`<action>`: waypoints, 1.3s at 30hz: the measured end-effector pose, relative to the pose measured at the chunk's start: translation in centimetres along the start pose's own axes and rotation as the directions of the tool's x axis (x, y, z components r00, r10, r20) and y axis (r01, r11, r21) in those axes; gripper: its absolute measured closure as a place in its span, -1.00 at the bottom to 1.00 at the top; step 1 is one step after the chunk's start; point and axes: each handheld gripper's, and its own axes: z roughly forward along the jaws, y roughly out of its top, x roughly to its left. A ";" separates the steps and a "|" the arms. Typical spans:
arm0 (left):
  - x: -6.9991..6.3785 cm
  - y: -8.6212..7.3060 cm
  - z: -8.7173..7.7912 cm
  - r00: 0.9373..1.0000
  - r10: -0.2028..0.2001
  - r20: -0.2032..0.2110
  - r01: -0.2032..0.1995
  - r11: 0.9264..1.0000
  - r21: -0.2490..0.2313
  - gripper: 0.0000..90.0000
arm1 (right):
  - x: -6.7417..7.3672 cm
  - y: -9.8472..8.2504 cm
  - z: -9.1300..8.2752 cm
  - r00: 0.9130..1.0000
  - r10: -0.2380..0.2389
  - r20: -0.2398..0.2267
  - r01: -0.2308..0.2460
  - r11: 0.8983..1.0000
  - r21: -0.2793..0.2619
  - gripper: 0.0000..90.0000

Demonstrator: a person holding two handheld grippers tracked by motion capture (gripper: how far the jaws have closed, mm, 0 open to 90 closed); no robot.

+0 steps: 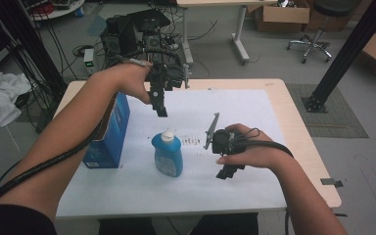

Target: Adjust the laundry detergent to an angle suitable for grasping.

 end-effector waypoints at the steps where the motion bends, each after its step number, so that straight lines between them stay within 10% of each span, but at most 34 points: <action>1: 0.0 -0.1 0.0 1.000 -0.001 0.000 0.001 1.000 0.000 -1.00 | 0.0 0.0 -0.2 1.000 0.002 0.000 -0.002 1.000 -0.003 -0.64; 39: -0.8 -0.3 -1.0 1.000 0.002 -0.016 -0.002 1.000 0.003 -1.00 | 0.1 0.4 -0.6 1.000 0.006 0.012 -0.006 1.000 -0.015 -0.64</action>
